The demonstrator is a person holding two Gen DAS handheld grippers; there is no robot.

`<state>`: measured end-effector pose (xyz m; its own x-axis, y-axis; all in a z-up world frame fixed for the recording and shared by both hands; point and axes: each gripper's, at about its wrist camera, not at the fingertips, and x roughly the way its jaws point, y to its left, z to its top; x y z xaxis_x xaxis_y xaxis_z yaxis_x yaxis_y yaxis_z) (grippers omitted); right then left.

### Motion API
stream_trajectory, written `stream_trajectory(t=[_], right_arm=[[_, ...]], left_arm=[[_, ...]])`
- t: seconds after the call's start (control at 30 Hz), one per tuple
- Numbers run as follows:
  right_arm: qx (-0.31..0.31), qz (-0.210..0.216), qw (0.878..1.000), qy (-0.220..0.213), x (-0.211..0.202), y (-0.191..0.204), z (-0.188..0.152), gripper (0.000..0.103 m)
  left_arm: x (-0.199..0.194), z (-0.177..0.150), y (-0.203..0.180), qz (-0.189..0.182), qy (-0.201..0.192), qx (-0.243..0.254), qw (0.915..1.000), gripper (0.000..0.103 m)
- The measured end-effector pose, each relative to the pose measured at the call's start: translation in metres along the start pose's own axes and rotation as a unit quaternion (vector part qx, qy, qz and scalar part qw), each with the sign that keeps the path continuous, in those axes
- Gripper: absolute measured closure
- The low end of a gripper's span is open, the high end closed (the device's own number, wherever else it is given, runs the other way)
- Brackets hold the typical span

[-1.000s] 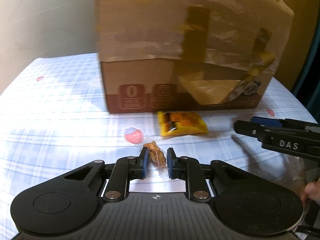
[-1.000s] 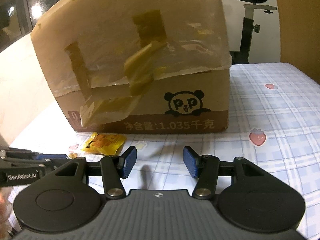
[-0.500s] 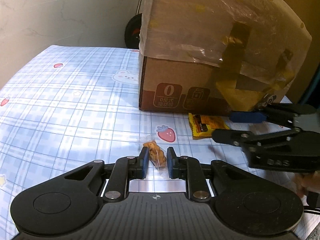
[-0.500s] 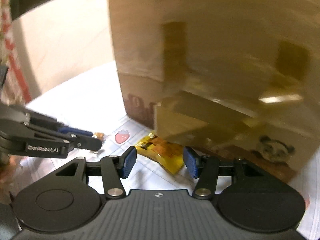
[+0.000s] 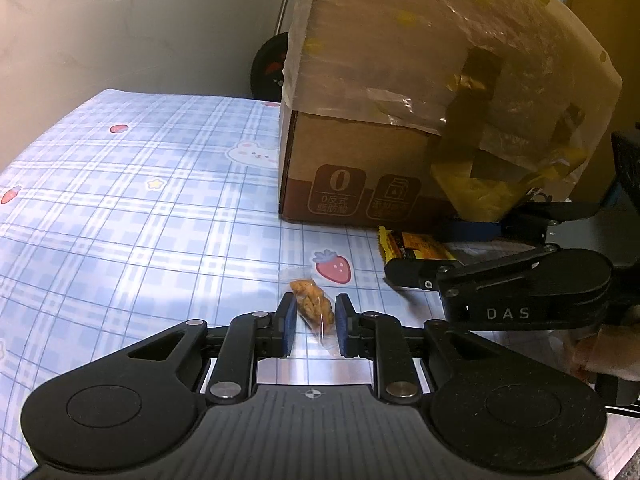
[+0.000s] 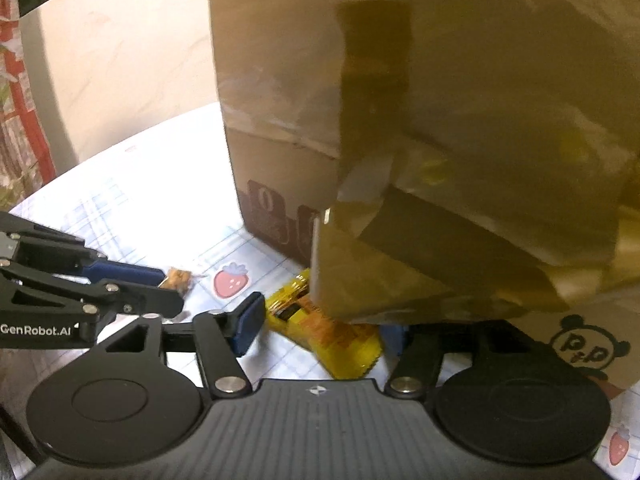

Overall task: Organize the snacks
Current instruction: 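Grasp the yellow packet with the right gripper while the left holds the clear packet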

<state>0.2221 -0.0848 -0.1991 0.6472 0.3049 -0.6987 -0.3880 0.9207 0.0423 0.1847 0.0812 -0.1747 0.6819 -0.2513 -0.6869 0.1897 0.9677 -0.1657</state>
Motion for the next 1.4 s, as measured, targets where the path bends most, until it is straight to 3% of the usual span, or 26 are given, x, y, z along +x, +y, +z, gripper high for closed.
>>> stream_trajectory(t=[0.17, 0.27, 0.33, 0.53, 0.77, 0.87, 0.93, 1.13, 1.27, 1.4], right_arm=[[-0.003, -0.005, 1.000, 0.001, -0.005, 0.005, -0.009, 0.042], [0.011, -0.006, 1.000, -0.003, -0.013, 0.004, -0.015, 0.059], [0.031, -0.008, 0.999, -0.005, -0.019, 0.001, -0.019, 0.077], [0.031, -0.011, 0.999, -0.016, -0.041, 0.005, -0.032, 0.102], [0.072, -0.013, 0.997, -0.011, -0.062, -0.003, -0.041, 0.102], [0.079, -0.011, 0.997, -0.017, -0.068, -0.006, -0.039, 0.094], [0.057, -0.016, 0.998, -0.018, -0.064, -0.004, -0.032, 0.075], [0.004, 0.001, 1.000, -0.029, -0.040, -0.005, -0.008, 0.058], [-0.041, 0.021, 0.999, -0.010, -0.023, -0.005, 0.002, 0.056], [-0.061, 0.025, 0.998, -0.010, -0.014, -0.004, 0.006, 0.047]], left_arm=[[0.000, -0.002, 0.000, 0.001, -0.006, 0.006, 1.0000, 0.080], [-0.002, -0.004, -0.002, 0.004, -0.010, 0.013, 0.9999, 0.079], [-0.003, -0.004, -0.002, 0.003, -0.010, 0.011, 0.9999, 0.080], [-0.006, -0.002, -0.004, 0.007, -0.004, 0.018, 0.9998, 0.082], [-0.014, -0.006, -0.006, 0.003, 0.001, 0.018, 0.9998, 0.082], [-0.015, -0.006, -0.005, 0.001, 0.002, 0.014, 0.9999, 0.082], [-0.014, -0.006, -0.005, 0.001, 0.002, 0.015, 0.9999, 0.082], [-0.012, -0.007, -0.001, -0.006, -0.002, 0.007, 1.0000, 0.082], [-0.012, -0.007, 0.000, -0.011, -0.002, 0.004, 0.9999, 0.082], [-0.012, -0.008, -0.002, -0.008, -0.004, 0.005, 0.9999, 0.082]])
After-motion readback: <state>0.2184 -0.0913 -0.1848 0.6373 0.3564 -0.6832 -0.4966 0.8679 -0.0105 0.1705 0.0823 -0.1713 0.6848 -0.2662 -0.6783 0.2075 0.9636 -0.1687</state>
